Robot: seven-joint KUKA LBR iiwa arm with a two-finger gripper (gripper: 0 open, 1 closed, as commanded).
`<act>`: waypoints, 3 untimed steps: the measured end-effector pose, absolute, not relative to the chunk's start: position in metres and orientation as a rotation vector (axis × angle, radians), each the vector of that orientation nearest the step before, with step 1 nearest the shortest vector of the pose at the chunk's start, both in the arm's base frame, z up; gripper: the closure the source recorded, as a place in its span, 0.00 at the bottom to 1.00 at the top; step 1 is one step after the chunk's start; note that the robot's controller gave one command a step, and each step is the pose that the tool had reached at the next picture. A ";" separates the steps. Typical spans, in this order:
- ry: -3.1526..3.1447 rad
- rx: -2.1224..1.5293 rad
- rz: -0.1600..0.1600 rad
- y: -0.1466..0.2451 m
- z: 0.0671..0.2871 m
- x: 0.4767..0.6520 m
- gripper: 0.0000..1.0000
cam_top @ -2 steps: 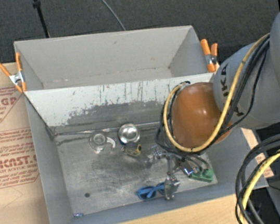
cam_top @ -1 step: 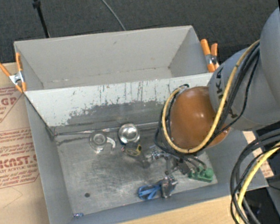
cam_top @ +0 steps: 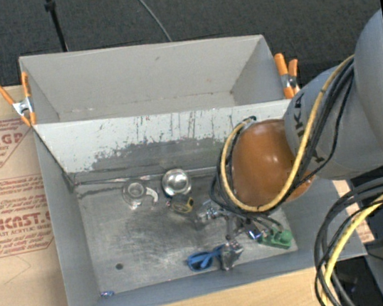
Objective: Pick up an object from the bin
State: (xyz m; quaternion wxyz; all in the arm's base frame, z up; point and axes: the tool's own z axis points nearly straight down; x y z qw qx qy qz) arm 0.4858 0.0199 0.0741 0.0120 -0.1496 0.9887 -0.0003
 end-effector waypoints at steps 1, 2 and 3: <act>3.105 -0.474 0.000 0.020 0.073 0.480 1.00; 3.098 -0.472 -0.001 0.020 0.148 0.483 1.00; 3.103 -0.473 0.000 0.021 0.163 0.483 1.00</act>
Offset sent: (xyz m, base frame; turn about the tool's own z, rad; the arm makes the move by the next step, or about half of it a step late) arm 0.0000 0.0000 0.0000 0.0000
